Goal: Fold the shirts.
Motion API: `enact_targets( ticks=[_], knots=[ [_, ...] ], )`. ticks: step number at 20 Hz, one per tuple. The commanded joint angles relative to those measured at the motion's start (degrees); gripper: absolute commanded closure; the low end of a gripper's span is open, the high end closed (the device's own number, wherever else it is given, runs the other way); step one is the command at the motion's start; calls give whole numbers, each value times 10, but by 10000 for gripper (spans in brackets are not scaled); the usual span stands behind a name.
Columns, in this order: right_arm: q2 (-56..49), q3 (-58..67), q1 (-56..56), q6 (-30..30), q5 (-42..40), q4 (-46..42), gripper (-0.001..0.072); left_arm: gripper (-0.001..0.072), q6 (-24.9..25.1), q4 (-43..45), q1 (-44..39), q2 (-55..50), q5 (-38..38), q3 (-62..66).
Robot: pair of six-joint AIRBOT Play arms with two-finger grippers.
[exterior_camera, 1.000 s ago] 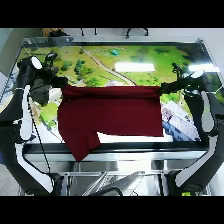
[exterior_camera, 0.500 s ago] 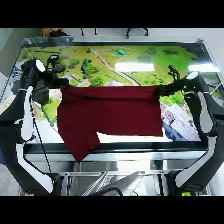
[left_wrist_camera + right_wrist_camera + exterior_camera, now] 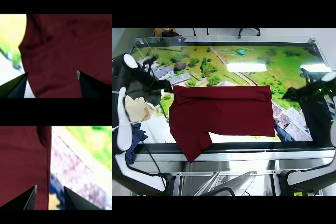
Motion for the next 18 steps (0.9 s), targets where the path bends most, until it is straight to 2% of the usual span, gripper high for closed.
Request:
enact_targets(
  ticks=[1, 4, 7, 12, 18],
  knots=[
    [78, -174, -44, 8, 0, -2, 329, 22, -10, -50, 23, 112, -11, -217],
    [99, -290, -59, -23, -24, 39, 345, 22, -10, -48, 24, 205, 40, -392],
    [82, -329, -58, -56, -47, 70, 356, 22, -10, -48, 24, 258, 93, -495],
    [51, -330, -45, -87, -50, 130, 356, 22, -10, -53, 24, 297, 146, -582],
    [46, -330, 30, -87, -76, 134, 356, 22, -8, -111, 24, 298, 184, -619]
  ],
)
